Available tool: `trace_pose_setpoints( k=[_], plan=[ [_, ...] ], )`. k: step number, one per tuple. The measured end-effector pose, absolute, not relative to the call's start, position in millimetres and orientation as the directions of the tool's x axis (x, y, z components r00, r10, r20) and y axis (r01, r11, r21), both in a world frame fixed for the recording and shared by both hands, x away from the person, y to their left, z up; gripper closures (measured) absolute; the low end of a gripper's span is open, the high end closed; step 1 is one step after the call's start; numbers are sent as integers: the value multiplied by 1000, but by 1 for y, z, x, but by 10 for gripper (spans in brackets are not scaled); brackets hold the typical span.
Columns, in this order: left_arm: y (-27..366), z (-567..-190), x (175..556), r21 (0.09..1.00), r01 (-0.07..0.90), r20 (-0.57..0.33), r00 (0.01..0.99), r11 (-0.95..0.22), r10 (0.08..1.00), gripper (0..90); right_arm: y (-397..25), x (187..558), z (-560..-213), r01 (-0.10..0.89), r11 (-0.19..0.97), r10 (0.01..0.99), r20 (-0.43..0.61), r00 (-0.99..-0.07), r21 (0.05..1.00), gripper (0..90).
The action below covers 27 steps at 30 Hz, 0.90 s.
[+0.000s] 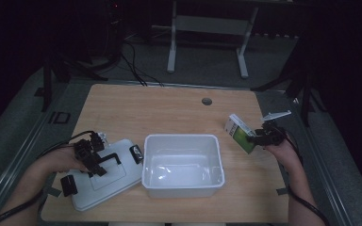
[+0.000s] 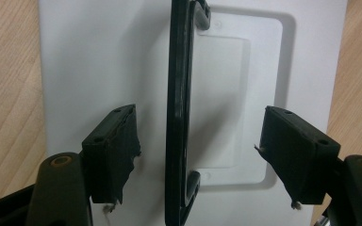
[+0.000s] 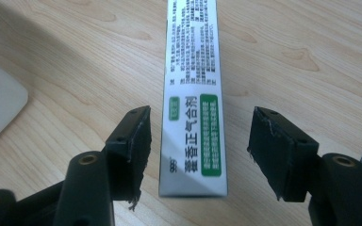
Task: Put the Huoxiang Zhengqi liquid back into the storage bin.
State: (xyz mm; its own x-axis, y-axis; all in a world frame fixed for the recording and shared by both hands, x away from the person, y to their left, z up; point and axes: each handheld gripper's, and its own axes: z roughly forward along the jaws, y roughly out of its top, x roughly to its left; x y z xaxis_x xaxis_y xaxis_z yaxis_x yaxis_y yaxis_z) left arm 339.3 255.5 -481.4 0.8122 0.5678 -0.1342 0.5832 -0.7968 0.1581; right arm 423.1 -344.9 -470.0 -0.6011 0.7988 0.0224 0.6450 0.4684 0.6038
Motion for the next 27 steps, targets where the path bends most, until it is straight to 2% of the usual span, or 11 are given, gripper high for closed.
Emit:
trace_pose_setpoints(
  k=[27],
  plan=[
    [255, -484, 339, 139, 577, -129, 816, -805, 563, 286, -316, 460, -462, 715, 579, 780, -12, -625, 391, 473]
  ],
)
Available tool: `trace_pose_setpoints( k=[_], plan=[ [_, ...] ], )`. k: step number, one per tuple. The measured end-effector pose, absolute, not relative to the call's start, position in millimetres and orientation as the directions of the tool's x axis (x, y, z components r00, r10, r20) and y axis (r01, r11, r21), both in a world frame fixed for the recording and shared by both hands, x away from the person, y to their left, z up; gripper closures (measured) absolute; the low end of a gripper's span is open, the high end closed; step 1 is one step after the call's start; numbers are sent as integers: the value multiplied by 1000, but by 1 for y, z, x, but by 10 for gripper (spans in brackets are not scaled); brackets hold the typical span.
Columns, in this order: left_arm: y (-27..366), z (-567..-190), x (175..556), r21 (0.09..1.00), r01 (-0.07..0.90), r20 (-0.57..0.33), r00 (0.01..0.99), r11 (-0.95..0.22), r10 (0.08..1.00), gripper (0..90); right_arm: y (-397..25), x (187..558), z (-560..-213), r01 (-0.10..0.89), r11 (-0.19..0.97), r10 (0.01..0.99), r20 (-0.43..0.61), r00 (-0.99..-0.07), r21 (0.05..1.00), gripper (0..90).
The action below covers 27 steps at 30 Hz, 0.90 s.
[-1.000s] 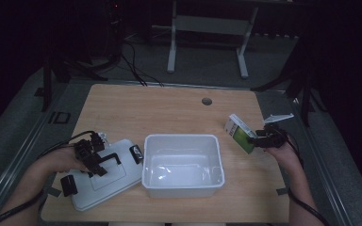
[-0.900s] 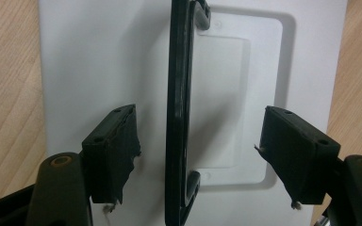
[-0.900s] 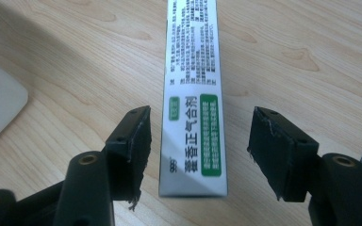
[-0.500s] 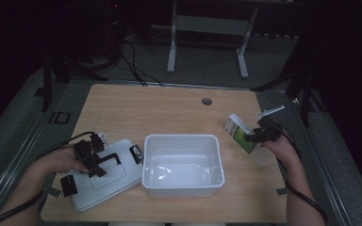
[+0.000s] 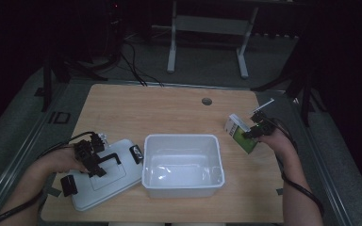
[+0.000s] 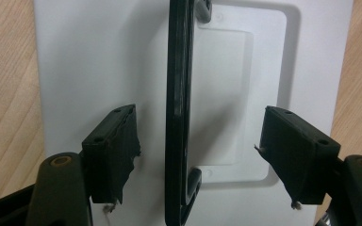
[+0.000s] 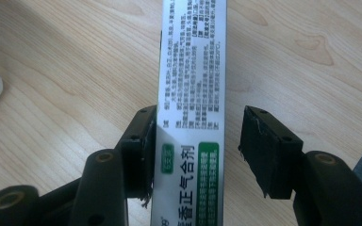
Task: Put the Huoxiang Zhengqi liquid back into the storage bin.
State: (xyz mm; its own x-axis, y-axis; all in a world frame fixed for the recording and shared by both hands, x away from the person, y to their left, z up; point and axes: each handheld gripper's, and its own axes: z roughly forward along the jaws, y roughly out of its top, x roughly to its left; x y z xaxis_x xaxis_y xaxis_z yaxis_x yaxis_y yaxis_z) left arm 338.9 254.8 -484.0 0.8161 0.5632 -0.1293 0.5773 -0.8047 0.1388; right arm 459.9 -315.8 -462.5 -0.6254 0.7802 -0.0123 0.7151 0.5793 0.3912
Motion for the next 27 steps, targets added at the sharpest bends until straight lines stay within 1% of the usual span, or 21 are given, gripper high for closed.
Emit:
trace_pose_setpoints(
  k=[5, 7, 11, 13, 14, 21, 27],
  plan=[
    [255, -485, 339, 133, 571, -127, 820, -810, 557, 286, -307, 466, -461, 717, 611, 768, -30, -640, 336, 483],
    [255, -486, 339, 135, 573, -129, 819, -808, 559, 286, -304, 469, -460, 720, 615, 766, -27, -642, 320, 521],
    [255, -486, 339, 128, 572, -127, 820, -810, 558, 286, -298, 474, -461, 726, 631, 760, -28, -649, 274, 556],
    [255, -485, 338, 132, 573, -126, 819, -809, 560, 286, -295, 475, -463, 729, 638, 756, -23, -654, 250, 588],
    [255, -485, 338, 133, 574, -126, 819, -808, 560, 286, -294, 475, -464, 725, 645, 751, -29, -659, 242, 588],
    [255, -488, 338, 128, 570, -127, 821, -811, 557, 286, -293, 474, -464, 724, 645, 752, -33, -659, 244, 626],
    [255, -487, 338, 124, 572, -124, 820, -811, 559, 287, -295, 468, -458, 704, 659, 736, -36, -676, 265, 631]
  ],
)
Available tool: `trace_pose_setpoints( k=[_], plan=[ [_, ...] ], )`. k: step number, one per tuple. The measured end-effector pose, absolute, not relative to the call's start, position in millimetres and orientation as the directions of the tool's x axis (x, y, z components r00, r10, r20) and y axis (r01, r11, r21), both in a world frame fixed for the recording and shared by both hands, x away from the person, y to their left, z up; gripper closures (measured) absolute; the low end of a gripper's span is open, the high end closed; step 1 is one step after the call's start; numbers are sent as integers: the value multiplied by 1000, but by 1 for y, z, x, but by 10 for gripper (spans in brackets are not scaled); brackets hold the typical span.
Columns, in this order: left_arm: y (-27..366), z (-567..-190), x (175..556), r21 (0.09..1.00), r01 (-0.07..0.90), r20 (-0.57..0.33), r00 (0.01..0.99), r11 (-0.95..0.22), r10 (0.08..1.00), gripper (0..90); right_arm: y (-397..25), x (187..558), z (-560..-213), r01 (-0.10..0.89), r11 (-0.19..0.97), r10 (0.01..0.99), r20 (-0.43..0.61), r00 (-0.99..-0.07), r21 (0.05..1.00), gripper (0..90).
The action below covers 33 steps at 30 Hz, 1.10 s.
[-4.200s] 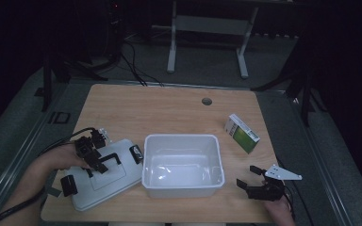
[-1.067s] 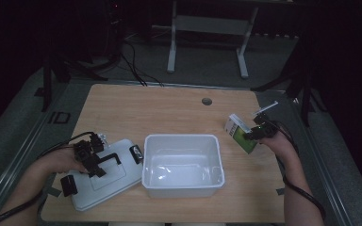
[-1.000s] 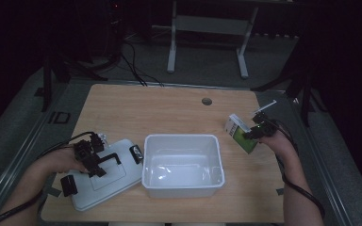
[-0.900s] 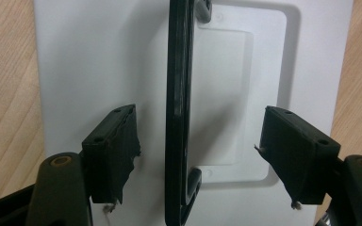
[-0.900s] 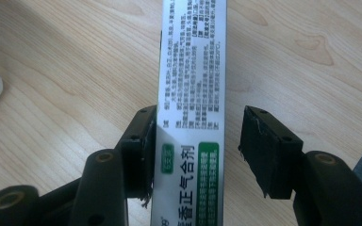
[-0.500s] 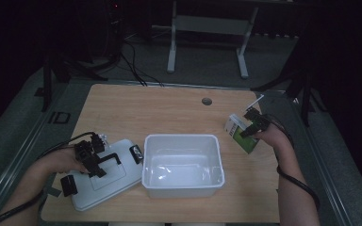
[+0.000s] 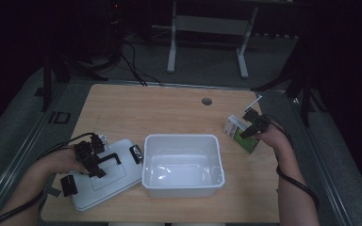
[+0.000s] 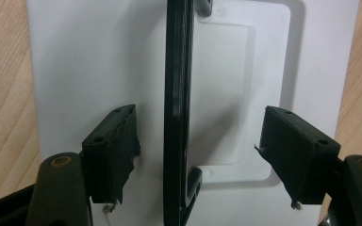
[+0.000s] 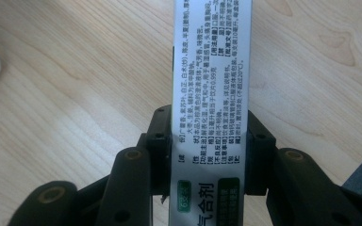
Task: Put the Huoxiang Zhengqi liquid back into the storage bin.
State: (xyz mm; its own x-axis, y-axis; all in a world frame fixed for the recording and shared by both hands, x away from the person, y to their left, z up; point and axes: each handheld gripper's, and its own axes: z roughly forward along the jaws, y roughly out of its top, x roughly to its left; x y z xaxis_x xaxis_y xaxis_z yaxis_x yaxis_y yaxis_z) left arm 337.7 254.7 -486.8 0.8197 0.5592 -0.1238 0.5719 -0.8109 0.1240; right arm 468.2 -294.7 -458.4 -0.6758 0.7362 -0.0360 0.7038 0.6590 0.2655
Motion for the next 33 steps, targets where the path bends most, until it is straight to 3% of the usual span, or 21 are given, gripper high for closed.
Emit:
trace_pose_setpoints(
  k=[6, 16, 21, 33],
  plan=[
    [254, -485, 338, 128, 573, -120, 819, -810, 561, 287, -297, 456, -449, 678, 673, 714, -19, -700, 295, 633],
    [251, -484, 337, 121, 568, -112, 823, -814, 557, 287, -287, 423, -435, 548, 793, 567, 8, -824, 265, 633],
    [249, -484, 337, 115, 565, -106, 825, -817, 555, 287, -284, 415, -424, 518, 814, 540, -11, -842, 262, 634],
    [251, -481, 335, 107, 567, -99, 824, -817, 558, 287, -272, 383, -352, 395, 848, 448, -78, -891, 354, 634]
  ],
)
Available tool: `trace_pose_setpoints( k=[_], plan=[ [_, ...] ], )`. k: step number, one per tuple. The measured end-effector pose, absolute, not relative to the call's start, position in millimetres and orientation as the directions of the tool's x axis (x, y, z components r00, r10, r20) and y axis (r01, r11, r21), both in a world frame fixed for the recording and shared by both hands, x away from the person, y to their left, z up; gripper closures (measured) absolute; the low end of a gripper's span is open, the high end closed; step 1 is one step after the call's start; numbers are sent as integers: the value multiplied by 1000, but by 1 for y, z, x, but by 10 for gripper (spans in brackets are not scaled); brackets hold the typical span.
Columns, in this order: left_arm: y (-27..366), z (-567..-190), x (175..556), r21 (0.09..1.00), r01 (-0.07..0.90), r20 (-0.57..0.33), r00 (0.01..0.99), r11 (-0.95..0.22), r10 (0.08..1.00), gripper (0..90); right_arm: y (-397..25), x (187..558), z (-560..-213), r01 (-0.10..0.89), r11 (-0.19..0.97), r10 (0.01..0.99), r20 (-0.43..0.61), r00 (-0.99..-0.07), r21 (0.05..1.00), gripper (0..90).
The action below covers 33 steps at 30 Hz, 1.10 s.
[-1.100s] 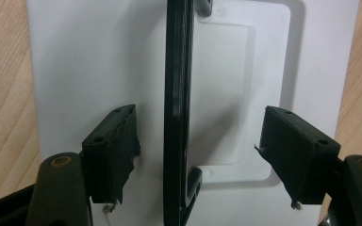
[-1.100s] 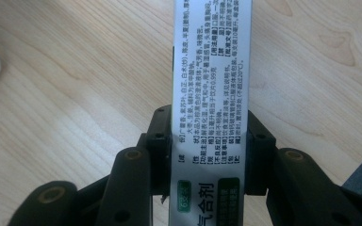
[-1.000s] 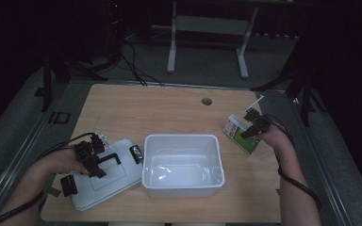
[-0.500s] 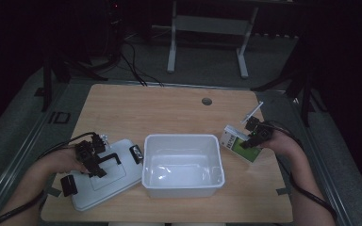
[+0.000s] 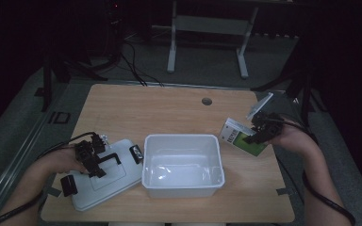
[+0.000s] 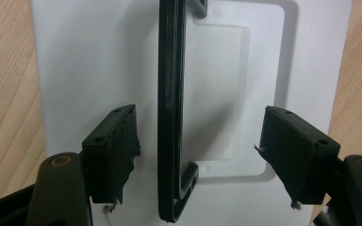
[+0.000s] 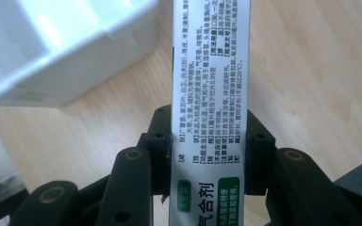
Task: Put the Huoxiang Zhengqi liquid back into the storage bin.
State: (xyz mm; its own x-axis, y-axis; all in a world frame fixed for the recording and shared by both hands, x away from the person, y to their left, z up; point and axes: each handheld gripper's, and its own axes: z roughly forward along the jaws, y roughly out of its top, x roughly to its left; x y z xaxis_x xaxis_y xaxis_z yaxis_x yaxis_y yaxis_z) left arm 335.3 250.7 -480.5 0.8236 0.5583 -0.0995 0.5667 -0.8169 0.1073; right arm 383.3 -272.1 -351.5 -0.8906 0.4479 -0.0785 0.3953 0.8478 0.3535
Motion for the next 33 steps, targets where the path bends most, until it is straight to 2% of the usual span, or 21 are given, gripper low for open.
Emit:
trace_pose_setpoints(
  k=[5, 10, 12, 19, 25, 33],
  plan=[
    [250, -478, 335, 108, 564, -97, 825, -818, 556, 287, -263, 373, -332, 352, 856, 415, -97, -905, 379, 634],
    [248, -476, 335, 107, 558, -94, 829, -823, 551, 287, -240, 357, -316, 270, 872, 329, -80, -941, 409, 634],
    [248, -475, 334, 108, 559, -92, 829, -822, 551, 287, -237, 356, -315, 267, 870, 323, -69, -944, 415, 634],
    [249, -475, 333, 104, 565, -93, 825, -818, 558, 287, -202, 335, -310, 153, 899, 206, -89, -974, 410, 634],
    [249, -475, 333, 102, 563, -91, 826, -820, 556, 287, -182, 325, -307, 95, 910, 139, -82, -987, 404, 634],
    [248, -475, 333, 101, 562, -91, 827, -821, 555, 287, -151, 311, -314, -2, 926, 23, -62, -998, 378, 634]
  ],
)
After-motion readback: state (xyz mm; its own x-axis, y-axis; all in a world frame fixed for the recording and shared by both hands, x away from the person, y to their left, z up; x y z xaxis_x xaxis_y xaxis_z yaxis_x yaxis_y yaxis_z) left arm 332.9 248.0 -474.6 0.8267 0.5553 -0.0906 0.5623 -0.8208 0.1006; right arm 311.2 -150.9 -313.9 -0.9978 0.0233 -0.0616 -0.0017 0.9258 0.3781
